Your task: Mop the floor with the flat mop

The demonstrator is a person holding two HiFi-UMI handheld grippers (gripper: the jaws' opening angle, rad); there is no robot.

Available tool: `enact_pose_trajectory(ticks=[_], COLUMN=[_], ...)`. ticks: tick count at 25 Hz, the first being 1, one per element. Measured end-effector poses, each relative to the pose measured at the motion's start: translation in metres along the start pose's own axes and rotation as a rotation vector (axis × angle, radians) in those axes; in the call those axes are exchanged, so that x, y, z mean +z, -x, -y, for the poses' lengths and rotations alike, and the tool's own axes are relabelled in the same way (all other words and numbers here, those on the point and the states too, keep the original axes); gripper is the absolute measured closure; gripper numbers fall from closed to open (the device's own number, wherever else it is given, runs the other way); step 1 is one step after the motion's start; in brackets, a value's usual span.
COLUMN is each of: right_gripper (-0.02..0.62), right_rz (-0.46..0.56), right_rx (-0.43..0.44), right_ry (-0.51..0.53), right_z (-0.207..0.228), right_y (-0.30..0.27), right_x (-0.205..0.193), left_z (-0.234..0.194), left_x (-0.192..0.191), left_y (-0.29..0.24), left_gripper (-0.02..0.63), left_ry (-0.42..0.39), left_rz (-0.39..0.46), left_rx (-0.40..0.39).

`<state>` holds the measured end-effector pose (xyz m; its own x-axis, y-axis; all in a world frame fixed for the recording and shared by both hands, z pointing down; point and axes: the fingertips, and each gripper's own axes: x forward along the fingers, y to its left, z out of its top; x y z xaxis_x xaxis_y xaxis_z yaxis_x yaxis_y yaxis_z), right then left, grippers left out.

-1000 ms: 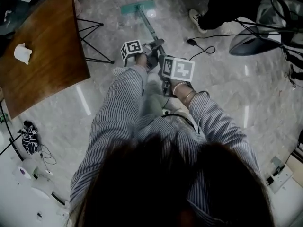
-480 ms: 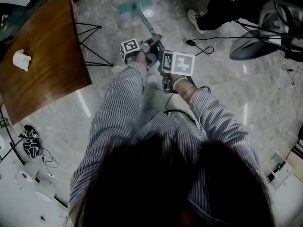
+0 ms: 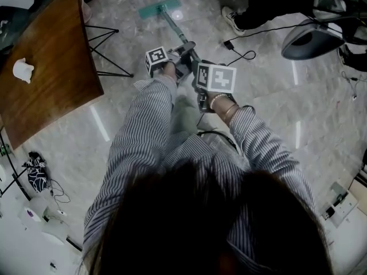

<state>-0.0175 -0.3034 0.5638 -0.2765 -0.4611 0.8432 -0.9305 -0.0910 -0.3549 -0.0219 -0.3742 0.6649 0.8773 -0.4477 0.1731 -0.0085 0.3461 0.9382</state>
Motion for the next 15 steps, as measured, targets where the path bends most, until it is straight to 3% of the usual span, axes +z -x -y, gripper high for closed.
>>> enact_pose_trajectory(ticks=[8,15], right_gripper=[0.480,0.480], right_rz=[0.019,-0.001], right_rx=[0.020,0.029], right_ry=[0.007,0.054], right_z=[0.038,0.095], right_y=[0.047,0.104], right_x=[-0.067,-0.160], left_z=[-0.030,-0.076], left_x=[-0.085,-0.197], left_y=[0.010,0.020], left_gripper=[0.410,0.413], left_ry=[0.002,0.003], left_rz=[0.000,0.006], left_rx=[-0.002,-0.001])
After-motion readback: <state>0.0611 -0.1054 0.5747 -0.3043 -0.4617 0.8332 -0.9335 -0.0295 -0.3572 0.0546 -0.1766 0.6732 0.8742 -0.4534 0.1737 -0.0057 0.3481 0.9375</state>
